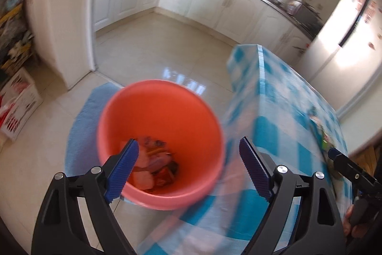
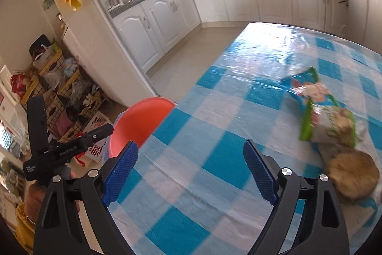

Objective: Collect trash
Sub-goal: 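Bring both open tools back over the table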

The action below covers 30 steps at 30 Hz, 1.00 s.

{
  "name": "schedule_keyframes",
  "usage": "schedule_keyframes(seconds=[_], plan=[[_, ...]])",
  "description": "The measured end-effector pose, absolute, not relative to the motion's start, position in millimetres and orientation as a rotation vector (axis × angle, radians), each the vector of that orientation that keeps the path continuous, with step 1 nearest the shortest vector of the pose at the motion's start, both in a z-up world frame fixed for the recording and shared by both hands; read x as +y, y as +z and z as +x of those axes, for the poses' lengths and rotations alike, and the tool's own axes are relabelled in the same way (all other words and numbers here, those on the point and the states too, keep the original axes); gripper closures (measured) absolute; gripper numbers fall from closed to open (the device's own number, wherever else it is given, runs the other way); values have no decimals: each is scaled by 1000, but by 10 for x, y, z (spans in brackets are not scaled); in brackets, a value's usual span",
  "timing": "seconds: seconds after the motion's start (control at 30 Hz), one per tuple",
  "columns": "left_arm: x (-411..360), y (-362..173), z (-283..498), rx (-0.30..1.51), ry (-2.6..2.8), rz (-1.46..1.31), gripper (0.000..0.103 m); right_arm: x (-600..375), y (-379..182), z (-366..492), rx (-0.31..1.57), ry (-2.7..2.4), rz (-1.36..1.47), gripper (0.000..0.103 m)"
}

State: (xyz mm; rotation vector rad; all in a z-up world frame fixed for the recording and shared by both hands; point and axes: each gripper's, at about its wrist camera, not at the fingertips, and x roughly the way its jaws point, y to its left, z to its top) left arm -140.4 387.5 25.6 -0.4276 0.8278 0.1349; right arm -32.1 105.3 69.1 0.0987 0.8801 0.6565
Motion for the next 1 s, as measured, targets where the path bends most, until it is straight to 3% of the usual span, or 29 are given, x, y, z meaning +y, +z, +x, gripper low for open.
schedule_keyframes(seconds=[0.63, 1.0], plan=[[2557, 580, -1133, 870, -178, -344, 16, -645, 523, -710, 813, 378, 189, 14], [1854, 564, -900, 944, -325, -322, 16, -922, 390, -608, 849, 400, 188, 14]])
